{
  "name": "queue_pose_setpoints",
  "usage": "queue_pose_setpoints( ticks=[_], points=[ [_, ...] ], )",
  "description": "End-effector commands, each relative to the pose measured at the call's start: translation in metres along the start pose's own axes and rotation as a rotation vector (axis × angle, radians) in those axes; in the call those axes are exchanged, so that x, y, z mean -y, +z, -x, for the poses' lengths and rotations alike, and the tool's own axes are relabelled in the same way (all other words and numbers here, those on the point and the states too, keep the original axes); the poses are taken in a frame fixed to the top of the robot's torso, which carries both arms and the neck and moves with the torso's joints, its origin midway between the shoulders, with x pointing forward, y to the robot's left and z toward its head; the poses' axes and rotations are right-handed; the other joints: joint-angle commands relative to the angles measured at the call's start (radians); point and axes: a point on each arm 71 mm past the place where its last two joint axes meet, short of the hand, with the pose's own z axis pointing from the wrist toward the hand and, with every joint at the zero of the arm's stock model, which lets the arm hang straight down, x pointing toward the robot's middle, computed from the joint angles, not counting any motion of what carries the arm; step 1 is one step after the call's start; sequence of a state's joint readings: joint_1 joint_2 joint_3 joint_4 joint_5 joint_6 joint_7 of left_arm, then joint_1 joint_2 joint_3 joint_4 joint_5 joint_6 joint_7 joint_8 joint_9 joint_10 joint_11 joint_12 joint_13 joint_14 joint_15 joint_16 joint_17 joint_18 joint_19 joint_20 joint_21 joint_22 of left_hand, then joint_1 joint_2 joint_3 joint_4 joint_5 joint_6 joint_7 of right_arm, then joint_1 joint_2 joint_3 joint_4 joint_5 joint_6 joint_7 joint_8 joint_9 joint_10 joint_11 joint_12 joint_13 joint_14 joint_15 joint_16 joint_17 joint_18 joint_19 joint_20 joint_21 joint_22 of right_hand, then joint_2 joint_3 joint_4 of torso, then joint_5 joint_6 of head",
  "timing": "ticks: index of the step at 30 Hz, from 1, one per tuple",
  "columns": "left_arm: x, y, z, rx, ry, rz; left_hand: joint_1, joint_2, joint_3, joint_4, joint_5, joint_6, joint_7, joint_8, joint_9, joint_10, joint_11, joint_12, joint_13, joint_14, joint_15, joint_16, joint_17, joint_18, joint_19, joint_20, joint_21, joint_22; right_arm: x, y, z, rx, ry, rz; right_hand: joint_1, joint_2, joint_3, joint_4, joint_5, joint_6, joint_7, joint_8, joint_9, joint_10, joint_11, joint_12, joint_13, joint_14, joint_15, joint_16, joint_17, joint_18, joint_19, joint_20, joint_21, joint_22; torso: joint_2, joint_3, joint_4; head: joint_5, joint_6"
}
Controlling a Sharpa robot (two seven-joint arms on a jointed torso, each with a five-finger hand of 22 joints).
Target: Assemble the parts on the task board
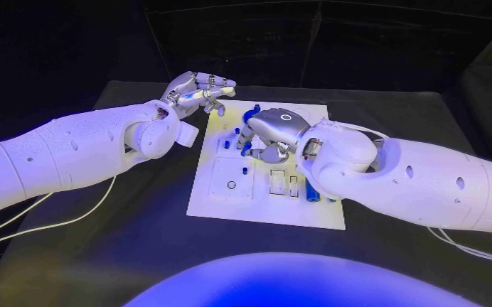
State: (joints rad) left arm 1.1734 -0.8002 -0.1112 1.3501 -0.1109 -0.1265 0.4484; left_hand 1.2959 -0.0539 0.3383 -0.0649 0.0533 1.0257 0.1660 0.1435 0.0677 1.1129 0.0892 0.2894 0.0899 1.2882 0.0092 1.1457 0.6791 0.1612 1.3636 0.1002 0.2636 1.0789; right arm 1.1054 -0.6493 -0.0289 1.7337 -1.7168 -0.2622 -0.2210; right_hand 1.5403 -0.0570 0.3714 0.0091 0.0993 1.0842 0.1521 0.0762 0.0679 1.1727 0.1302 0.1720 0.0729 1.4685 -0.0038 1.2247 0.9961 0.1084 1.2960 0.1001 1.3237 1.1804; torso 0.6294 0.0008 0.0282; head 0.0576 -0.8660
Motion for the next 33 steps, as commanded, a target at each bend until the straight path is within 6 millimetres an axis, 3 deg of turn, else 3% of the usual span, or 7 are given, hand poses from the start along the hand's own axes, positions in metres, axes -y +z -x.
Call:
queue_pose_setpoints(
  ticks=[1,7,14,33],
  points=[
    [0.001,0.002,-0.001,-0.008,-0.007,-0.009,-0.001,0.007,-0.006,0.0,-0.003,0.0,0.001,0.0,0.0,-0.005,0.002,0.003,0.002,-0.007,-0.002,-0.003,-0.001,0.019,-0.001,0.003,-0.006,-0.001,-0.012,0.005,-0.005,0.024,-0.025,0.08,-0.01,0.002,0.006,-0.001,0.004,0.0,0.006,-0.007,-0.001,0.058,-0.053,-0.003,0.001,0.01,-0.002,0.003,-0.001,-0.018,0.001,0.002,0.004,0.001,0.0,-0.0001,-0.0022,0.014,-0.004],
    [0.001,0.003,-0.002,-0.008,-0.006,-0.011,-0.001,0.008,-0.006,0.001,-0.003,-0.001,0.001,0.0,0.0,-0.006,0.002,0.003,0.002,-0.007,-0.002,-0.003,0.0,0.019,-0.001,0.003,-0.006,-0.001,-0.026,0.014,-0.027,-0.019,0.001,0.128,-0.013,0.002,0.015,-0.005,0.008,-0.001,0.006,-0.007,-0.001,0.059,-0.053,-0.005,0.002,0.01,-0.002,0.003,-0.001,-0.017,-0.001,0.002,0.003,-0.001,-0.001,-0.0002,-0.003,0.031,-0.007],
    [0.001,0.002,0.0,-0.004,-0.005,-0.011,-0.001,0.008,-0.006,0.001,-0.003,-0.001,0.001,0.0,0.0,-0.006,0.002,0.003,0.002,-0.007,-0.002,-0.003,0.0,0.019,-0.001,0.003,-0.006,-0.001,-0.024,0.02,-0.045,-0.07,0.015,0.132,-0.019,0.0,0.026,-0.01,0.015,-0.001,0.006,-0.008,-0.001,0.059,-0.053,-0.009,0.002,0.009,-0.002,0.003,-0.003,-0.017,-0.003,0.002,0.003,-0.001,-0.002,0.0,-0.0017,0.05,-0.007],
    [0.001,0.002,0.003,0.003,-0.001,-0.011,-0.001,0.008,-0.006,0.001,-0.003,-0.001,0.001,0.0,0.0,-0.006,0.002,0.003,0.002,-0.007,-0.002,-0.003,0.0,0.019,-0.001,0.003,-0.006,-0.001,-0.017,0.02,-0.056,-0.14,0.029,0.121,-0.023,-0.001,0.031,-0.012,0.017,-0.002,0.007,-0.008,-0.001,0.058,-0.052,-0.011,0.002,0.008,-0.001,0.003,-0.004,-0.016,-0.005,0.002,0.002,-0.003,0.001,0.0005,-0.0024,0.072,-0.007]
  ],
)
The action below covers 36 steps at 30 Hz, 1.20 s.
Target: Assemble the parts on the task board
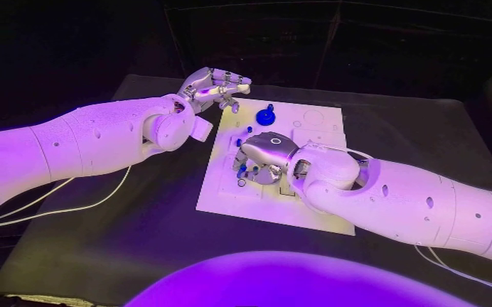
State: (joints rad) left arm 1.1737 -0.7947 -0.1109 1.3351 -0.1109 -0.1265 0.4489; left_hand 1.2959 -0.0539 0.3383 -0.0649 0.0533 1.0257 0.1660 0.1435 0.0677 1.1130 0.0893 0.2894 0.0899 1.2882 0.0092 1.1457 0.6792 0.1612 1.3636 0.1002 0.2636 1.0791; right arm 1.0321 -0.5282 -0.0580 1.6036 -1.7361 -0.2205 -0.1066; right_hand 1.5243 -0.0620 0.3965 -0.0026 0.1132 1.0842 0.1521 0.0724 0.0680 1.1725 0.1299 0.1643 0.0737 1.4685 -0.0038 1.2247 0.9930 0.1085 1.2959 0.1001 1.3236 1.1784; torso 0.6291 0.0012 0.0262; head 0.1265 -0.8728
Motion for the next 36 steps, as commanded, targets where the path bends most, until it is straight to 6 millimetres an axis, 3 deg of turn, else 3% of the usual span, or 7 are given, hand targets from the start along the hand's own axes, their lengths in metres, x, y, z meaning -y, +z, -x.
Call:
queue_pose_setpoints(
  ticks=[1,36],
  points=[
    [0.0018,0.0007,-0.0005,-0.006,-0.006,-0.01,-0.001,0.008,-0.006,0.001,-0.003,-0.001,0.001,0.0,0.0,-0.006,0.002,0.003,0.002,-0.007,-0.002,-0.003,-0.001,0.019,-0.001,0.003,-0.006,-0.002,-0.0006,-0.0007,-0.0021,-0.032,0.006,0.013,-0.007,0.004,0.006,0.0,0.003,-0.002,0.007,-0.004,-0.001,0.059,-0.052,-0.004,0.001,0.008,-0.001,0.003,-0.001,-0.017,-0.005,0.002,0.003,-0.001,0.0,0.0,-0.0006,0.004,0.0],
    [0.0016,0.0006,-0.0007,-0.008,-0.007,-0.008,-0.001,0.008,-0.006,0.001,-0.003,-0.001,0.001,0.0,0.0,-0.006,0.002,0.003,0.002,-0.007,-0.002,-0.003,-0.001,0.019,-0.001,0.003,-0.006,-0.002,0.0002,0.0018,-0.012,-0.069,0.006,-0.011,-0.013,0.002,0.009,-0.001,0.003,-0.001,0.007,-0.004,0.0,0.06,-0.052,-0.005,0.001,0.008,-0.001,0.003,0.0,-0.017,-0.006,0.003,0.003,0.0,-0.001,-0.0003,-0.0009,0.008,0.0]
  ],
)
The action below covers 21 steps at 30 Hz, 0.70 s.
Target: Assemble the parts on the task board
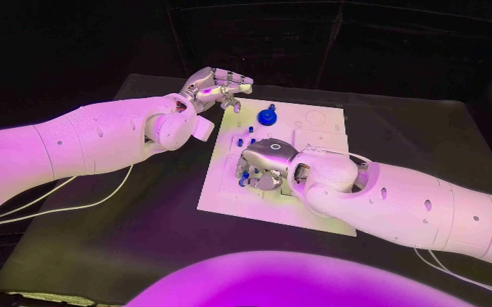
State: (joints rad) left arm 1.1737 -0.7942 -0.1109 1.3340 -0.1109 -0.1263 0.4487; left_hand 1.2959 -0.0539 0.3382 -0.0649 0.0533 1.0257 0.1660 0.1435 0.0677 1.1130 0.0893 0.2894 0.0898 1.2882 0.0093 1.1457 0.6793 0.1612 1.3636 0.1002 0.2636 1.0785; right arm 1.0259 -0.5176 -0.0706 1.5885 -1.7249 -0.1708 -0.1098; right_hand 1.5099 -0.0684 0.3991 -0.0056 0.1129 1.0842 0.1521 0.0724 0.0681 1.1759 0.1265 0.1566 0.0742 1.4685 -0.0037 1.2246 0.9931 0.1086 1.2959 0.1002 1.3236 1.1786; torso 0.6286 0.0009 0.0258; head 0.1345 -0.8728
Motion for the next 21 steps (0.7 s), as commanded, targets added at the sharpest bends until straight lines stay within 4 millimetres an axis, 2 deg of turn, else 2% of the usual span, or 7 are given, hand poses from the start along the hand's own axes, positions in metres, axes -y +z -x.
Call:
queue_pose_setpoints(
  ticks=[1,8,12,15,21],
  points=[
    [0.0017,0.0005,-0.0008,-0.008,-0.007,-0.008,-0.001,0.008,-0.006,0.001,-0.003,-0.001,0.001,0.0,0.0,-0.006,0.002,0.003,0.002,-0.007,-0.002,-0.003,-0.001,0.019,-0.001,0.003,-0.006,-0.001,-0.0002,0.0005,0.0,-0.002,-0.002,-0.004,0.001,0.008,0.007,0.002,0.004,-0.001,0.007,-0.004,-0.001,0.056,-0.048,0.003,0.001,0.008,-0.001,0.003,-0.001,-0.017,-0.006,0.003,0.003,0.0,0.0,0.0001,-0.0007,0.0,0.0],
    [0.0017,0.0005,-0.001,-0.009,-0.008,-0.008,-0.001,0.008,-0.006,0.001,-0.003,-0.001,0.001,0.0,0.0,-0.006,0.002,0.003,0.002,-0.007,-0.002,-0.003,-0.001,0.019,-0.001,0.003,-0.006,-0.001,0.0005,0.0011,-0.0016,-0.021,-0.012,-0.016,-0.006,0.005,0.01,0.001,0.004,-0.003,0.008,-0.005,-0.001,0.055,-0.048,0.0,0.001,0.007,-0.001,0.002,-0.004,-0.016,-0.009,0.003,0.001,-0.004,0.0,0.0,0.0,-0.001,0.0],
    [0.0018,0.0004,-0.001,-0.009,-0.008,-0.007,-0.001,0.01,-0.008,0.002,-0.003,-0.001,0.001,0.0,0.0,-0.007,0.003,0.004,0.002,-0.008,-0.002,-0.002,-0.002,0.019,-0.001,0.003,-0.007,-0.003,0.0014,0.0021,-0.0038,-0.048,-0.021,-0.028,-0.053,-0.018,0.002,0.014,0.023,-0.033,0.019,-0.011,-0.004,0.015,-0.035,-0.027,-0.008,0.002,0.01,-0.008,-0.02,-0.012,-0.027,0.01,-0.013,-0.024,0.001,0.0,0.0004,-0.001,0.0],
    [0.0018,0.0004,-0.0009,-0.009,-0.008,-0.007,-0.001,0.01,-0.008,0.002,-0.003,-0.001,0.001,0.0,0.0,-0.007,0.003,0.004,0.002,-0.008,-0.002,-0.002,-0.002,0.019,-0.001,0.003,-0.007,-0.003,0.0011,0.0027,-0.0045,-0.057,-0.023,-0.029,-0.065,-0.025,0.001,0.016,0.039,-0.039,0.02,-0.009,-0.003,0.005,-0.032,-0.035,-0.009,0.002,0.012,-0.008,-0.021,-0.011,-0.028,0.014,-0.015,-0.026,0.001,0.0004,0.0002,-0.001,0.0],
    [0.0018,0.0004,-0.0012,-0.01,-0.008,-0.007,-0.001,0.01,-0.008,0.002,-0.003,-0.001,0.001,0.0,0.0,-0.007,0.003,0.004,0.002,-0.008,-0.002,-0.002,-0.002,0.019,-0.001,0.003,-0.007,-0.003,0.001,0.0039,-0.0057,-0.067,-0.026,-0.032,-0.08,-0.033,-0.001,0.019,0.046,-0.044,0.022,-0.008,-0.002,-0.005,-0.029,-0.043,-0.009,0.0,0.015,-0.011,-0.026,-0.009,-0.035,0.017,-0.022,-0.035,0.0,-0.0002,-0.0004,-0.002,0.0]
  ],
)
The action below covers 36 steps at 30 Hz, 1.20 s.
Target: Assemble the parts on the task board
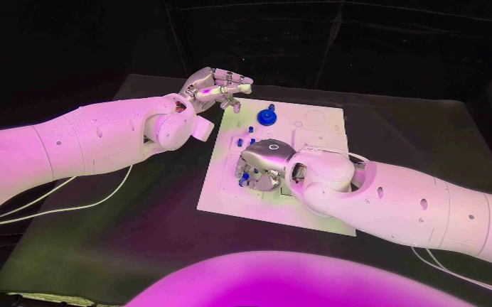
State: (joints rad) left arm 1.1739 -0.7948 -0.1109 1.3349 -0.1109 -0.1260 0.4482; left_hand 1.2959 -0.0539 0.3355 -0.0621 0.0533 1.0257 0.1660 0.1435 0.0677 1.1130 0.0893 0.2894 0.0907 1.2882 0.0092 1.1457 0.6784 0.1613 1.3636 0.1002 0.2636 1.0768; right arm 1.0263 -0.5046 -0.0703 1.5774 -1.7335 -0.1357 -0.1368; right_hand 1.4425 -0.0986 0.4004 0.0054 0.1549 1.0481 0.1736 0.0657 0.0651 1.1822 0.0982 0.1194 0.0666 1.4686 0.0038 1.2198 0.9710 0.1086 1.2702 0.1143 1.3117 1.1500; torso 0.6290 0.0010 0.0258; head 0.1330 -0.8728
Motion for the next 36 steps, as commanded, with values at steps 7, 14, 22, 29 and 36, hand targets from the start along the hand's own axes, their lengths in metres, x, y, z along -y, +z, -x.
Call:
queue_pose_setpoints(
  ticks=[7,14,22,29,36],
  points=[
    [0.002,0.001,-0.001,-0.01,-0.008,-0.006,-0.001,0.01,-0.005,-0.001,-0.003,-0.001,0.001,0.0,0.0,-0.007,0.002,0.004,0.001,-0.008,-0.002,-0.002,-0.001,0.019,-0.001,0.003,-0.007,-0.001,-0.001,-0.001,-0.007,-0.018,-0.007,0.002,-0.057,-0.031,-0.03,0.026,-0.003,-0.037,0.002,-0.004,-0.001,-0.051,0.009,-0.025,-0.003,-0.004,0.016,-0.013,-0.017,-0.004,-0.026,0.012,-0.027,-0.029,-0.001,-0.0001,-0.0002,-0.001,0.0],
    [0.002,0.001,-0.001,-0.01,-0.008,-0.005,-0.001,0.01,-0.005,-0.001,-0.003,-0.001,0.001,0.0,0.0,-0.007,0.002,0.004,0.001,-0.008,-0.002,-0.002,-0.001,0.019,-0.001,0.003,-0.007,-0.001,-0.002,-0.001,-0.005,0.023,0.006,0.018,-0.074,-0.041,-0.052,0.034,-0.002,-0.059,0.004,-0.003,0.0,-0.069,0.012,-0.028,-0.002,-0.005,0.019,-0.013,-0.019,-0.002,-0.031,0.015,-0.035,-0.038,-0.001,-0.0001,0.0005,-0.003,0.0],
    [0.002,0.001,-0.001,-0.012,-0.009,-0.005,-0.001,0.01,-0.005,-0.001,-0.003,-0.001,0.001,0.0,0.0,-0.007,0.002,0.004,0.001,-0.008,-0.002,-0.002,-0.001,0.019,-0.001,0.003,-0.007,-0.001,-0.002,-0.003,0.002,0.118,0.028,0.023,-0.077,-0.04,-0.114,0.033,0.0,-0.128,0.016,-0.003,-0.001,-0.173,0.029,-0.04,-0.002,-0.029,0.033,-0.049,-0.076,0.017,-0.098,0.027,-0.102,-0.129,-0.001,0.0005,-0.001,-0.009,0.0],
    [0.002,0.0,-0.001,-0.012,-0.009,-0.005,-0.001,0.01,-0.005,-0.001,-0.003,-0.001,0.001,0.0,0.0,-0.007,0.002,0.004,0.001,-0.008,-0.002,-0.002,-0.001,0.019,-0.001,0.003,-0.007,-0.001,0.001,-0.011,0.008,0.212,0.056,0.028,-0.067,-0.029,-0.173,0.031,0.003,-0.181,0.018,0.0,0.001,-0.238,0.034,-0.02,0.001,-0.057,0.038,-0.09,-0.138,0.03,-0.144,0.033,-0.157,-0.196,-0.001,0.0012,-0.0021,-0.019,0.0],
    [0.001,0.0,-0.001,-0.012,-0.009,-0.004,-0.001,0.01,-0.005,-0.001,-0.003,-0.001,0.001,0.0,0.0,-0.007,0.002,0.004,0.001,-0.008,-0.002,-0.002,-0.001,0.019,-0.001,0.003,-0.007,-0.001,0.013,-0.037,0.013,0.251,0.126,-0.004,-0.059,-0.014,-0.21,0.034,0.01,-0.173,0.018,0.008,0.005,-0.223,0.031,0.028,0.006,-0.05,0.035,-0.087,-0.139,0.029,-0.133,0.032,-0.157,-0.193,-0.003,-0.0004,-0.0023,-0.033,0.0]
  ],
)
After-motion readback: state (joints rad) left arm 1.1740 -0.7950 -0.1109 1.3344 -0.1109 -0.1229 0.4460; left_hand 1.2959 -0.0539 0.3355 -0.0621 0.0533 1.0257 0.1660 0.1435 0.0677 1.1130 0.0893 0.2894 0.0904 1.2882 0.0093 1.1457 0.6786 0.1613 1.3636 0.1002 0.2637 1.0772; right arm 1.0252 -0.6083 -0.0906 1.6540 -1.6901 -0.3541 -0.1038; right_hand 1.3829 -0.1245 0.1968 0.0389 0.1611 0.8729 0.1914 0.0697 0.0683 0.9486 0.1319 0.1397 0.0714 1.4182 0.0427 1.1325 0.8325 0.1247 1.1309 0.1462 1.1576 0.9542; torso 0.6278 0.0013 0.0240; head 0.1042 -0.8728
